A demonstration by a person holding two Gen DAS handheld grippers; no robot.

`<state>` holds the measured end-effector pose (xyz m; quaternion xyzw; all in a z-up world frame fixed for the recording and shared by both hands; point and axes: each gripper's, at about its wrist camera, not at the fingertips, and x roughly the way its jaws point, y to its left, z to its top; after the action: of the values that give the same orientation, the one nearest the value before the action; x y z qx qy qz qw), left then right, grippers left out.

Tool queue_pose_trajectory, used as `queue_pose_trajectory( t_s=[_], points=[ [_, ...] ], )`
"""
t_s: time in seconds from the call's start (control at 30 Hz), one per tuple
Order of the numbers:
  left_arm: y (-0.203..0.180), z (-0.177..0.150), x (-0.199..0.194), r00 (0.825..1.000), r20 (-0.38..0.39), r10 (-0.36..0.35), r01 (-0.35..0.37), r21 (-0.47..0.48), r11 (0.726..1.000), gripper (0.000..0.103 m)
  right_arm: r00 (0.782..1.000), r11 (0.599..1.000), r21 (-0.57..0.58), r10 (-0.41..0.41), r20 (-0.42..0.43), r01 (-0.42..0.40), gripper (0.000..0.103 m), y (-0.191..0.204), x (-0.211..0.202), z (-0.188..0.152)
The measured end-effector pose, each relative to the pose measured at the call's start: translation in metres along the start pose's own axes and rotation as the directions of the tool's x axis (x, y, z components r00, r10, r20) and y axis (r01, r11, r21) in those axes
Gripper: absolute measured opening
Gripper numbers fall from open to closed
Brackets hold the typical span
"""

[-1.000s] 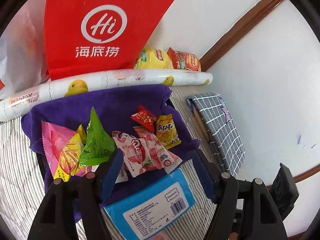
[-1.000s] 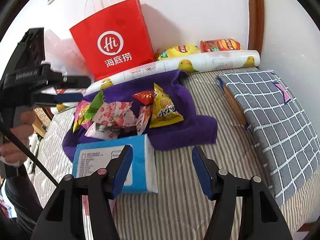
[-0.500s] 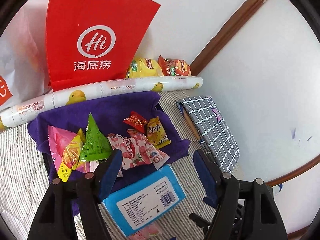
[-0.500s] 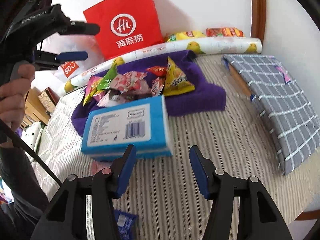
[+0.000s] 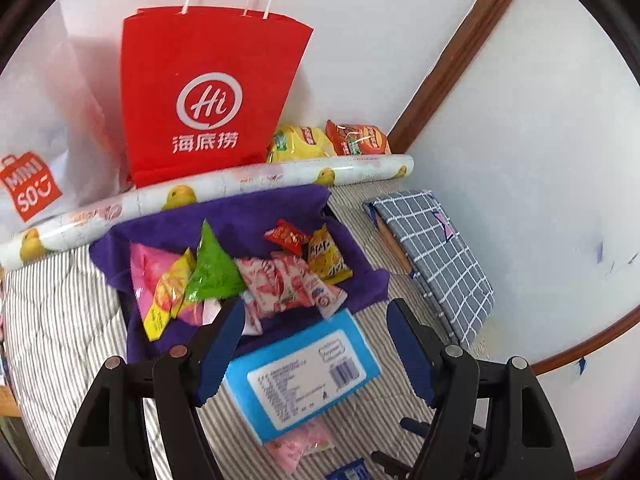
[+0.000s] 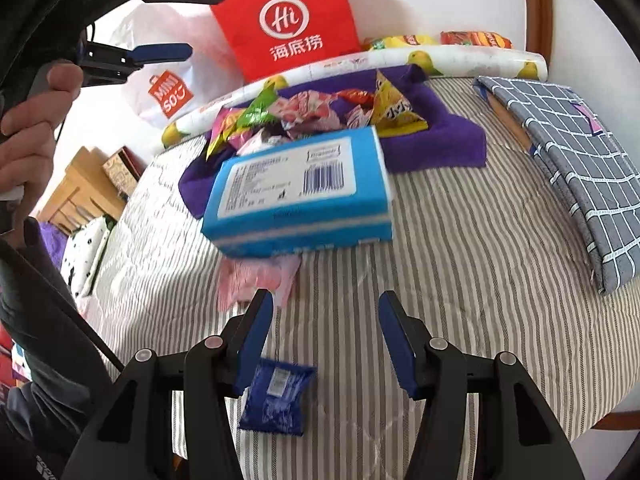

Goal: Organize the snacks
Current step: 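Move both grippers back toward the remaining packets on the bedsheet, then grasp the blue packet with the right gripper while the left gripper grasps the pink peach-flavor packet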

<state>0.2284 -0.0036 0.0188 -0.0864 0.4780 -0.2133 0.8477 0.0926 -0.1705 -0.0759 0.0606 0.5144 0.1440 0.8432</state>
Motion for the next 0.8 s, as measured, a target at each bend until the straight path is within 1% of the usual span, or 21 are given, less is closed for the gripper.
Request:
queue_pose_trajectory(
  t_s=[0.07,0.17,0.33,0.43,0.57,0.67,0.7,0.73,0.8],
  points=[
    [0.003,-0.01,-0.005,1.0,0.003,0.005,-0.005,-0.001,1.0,0.072,1.0,1.0,0.001,-0.005,-0.001,0.005,0.056,0.001,-0.001,-0.005],
    [0.014,-0.027,-0.01,0.999,0.006,0.037,-0.037,-0.018,0.999,0.072,0.999,1.0,-0.004,0.012,-0.033,-0.013,0.056,0.004,0.002,-0.013],
    [0.044,-0.058,-0.013,0.997,-0.017,0.076,-0.078,-0.091,0.993,0.072,0.997,0.999,-0.029,0.039,-0.062,-0.041,0.056,0.017,0.011,-0.028],
    [0.056,-0.074,-0.014,0.996,-0.03,0.087,-0.09,-0.122,0.988,0.072,0.995,0.997,-0.053,0.044,-0.088,-0.049,0.056,0.026,0.018,-0.037],
    [0.068,-0.094,-0.015,0.995,-0.041,0.093,-0.099,-0.154,0.983,0.072,0.993,0.996,-0.084,0.027,-0.116,-0.037,0.056,0.034,0.022,-0.053],
    [0.07,-0.106,-0.014,0.994,-0.046,0.096,-0.102,-0.161,0.982,0.072,0.99,0.996,-0.076,0.031,-0.14,-0.042,0.056,0.036,0.028,-0.062],
    [0.069,-0.111,-0.013,0.994,-0.047,0.099,-0.105,-0.156,0.982,0.072,0.989,0.997,-0.067,0.034,-0.147,-0.044,0.058,0.037,0.03,-0.064],
    [0.069,-0.113,-0.011,0.994,-0.049,0.101,-0.108,-0.154,0.982,0.072,0.992,0.997,-0.072,0.03,-0.126,-0.039,0.061,0.039,0.029,-0.066],
    [0.066,-0.123,-0.006,0.992,-0.059,0.112,-0.119,-0.144,0.982,0.072,0.994,0.996,-0.086,0.011,-0.105,-0.02,0.062,0.046,0.031,-0.069]
  ],
)
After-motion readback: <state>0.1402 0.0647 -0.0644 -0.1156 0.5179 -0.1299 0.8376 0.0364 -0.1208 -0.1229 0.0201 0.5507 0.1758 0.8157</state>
